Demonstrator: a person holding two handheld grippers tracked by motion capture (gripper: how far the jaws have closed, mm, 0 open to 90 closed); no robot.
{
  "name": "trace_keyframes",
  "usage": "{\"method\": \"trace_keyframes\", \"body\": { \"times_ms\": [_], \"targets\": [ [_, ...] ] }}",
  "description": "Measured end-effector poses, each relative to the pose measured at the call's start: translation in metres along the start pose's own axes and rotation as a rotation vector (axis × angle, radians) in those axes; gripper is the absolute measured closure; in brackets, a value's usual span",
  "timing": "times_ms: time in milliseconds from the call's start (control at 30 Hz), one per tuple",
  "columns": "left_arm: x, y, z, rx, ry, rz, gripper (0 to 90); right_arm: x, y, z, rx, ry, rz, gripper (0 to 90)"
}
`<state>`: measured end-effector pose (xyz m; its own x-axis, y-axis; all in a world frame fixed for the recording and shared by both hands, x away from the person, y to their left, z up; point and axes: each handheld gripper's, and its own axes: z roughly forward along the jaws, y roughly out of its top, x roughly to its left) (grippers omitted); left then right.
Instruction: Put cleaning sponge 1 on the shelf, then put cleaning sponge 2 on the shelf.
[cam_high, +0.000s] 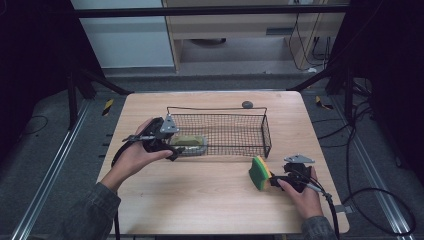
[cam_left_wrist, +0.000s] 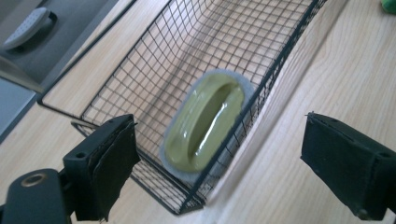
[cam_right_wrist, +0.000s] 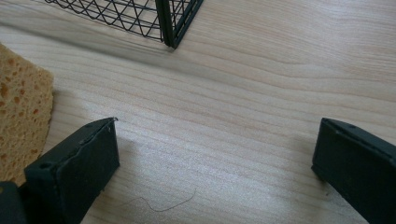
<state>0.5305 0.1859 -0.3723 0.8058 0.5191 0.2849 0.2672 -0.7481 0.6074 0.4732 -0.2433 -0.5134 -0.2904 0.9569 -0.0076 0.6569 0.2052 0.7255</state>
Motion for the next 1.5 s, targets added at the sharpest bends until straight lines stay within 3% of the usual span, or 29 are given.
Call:
{"method": "trace_keyframes", "body": {
  "times_ms": [100,267,333,433,600,667,1000,1100,1300,1333,1500],
  "targets": [
    [-0.003,-0.005,-0.002,0.007,0.003,-0.018,9.2,0.0,0.0,0.0,0.0,0.0,0.0,0.7],
    [-0.009,-0.026,-0.01,-0.005,0.019,-0.109,6.5,0.0,0.0,0.0,0.001,-0.001,0.001,0.6],
    [-0.01,-0.036,-0.011,-0.021,0.035,-0.149,6.1,0.0,0.0,0.0,0.001,-0.001,0.001,0.6],
    [-0.011,-0.056,-0.01,-0.051,0.028,-0.249,6.1,0.0,0.0,0.0,0.001,-0.001,0.002,0.7],
    [-0.008,-0.083,-0.005,-0.055,0.034,-0.337,5.8,0.0,0.0,0.0,0.001,-0.002,0.001,0.7],
    [-0.007,-0.092,-0.003,-0.023,0.035,-0.34,5.7,0.0,0.0,0.0,0.001,-0.003,0.001,0.7],
    [0.0,-0.134,0.012,0.033,0.096,-0.444,5.4,0.0,0.001,0.0,0.01,0.0,0.002,1.1],
    [0.002,-0.145,0.019,0.047,0.101,-0.466,5.3,-0.001,0.004,-0.003,0.03,0.005,0.0,9.1],
    [0.003,-0.157,0.031,0.055,0.077,-0.523,4.7,-0.006,0.003,-0.021,0.013,0.02,-0.036,13.8],
    [0.003,-0.158,0.032,0.05,0.062,-0.531,4.6,-0.005,0.003,-0.026,0.023,0.011,-0.043,15.5],
    [0.001,-0.16,0.038,0.068,0.076,-0.522,4.1,-0.005,-0.004,-0.041,0.097,-0.007,-0.05,20.9]
  ]
}}
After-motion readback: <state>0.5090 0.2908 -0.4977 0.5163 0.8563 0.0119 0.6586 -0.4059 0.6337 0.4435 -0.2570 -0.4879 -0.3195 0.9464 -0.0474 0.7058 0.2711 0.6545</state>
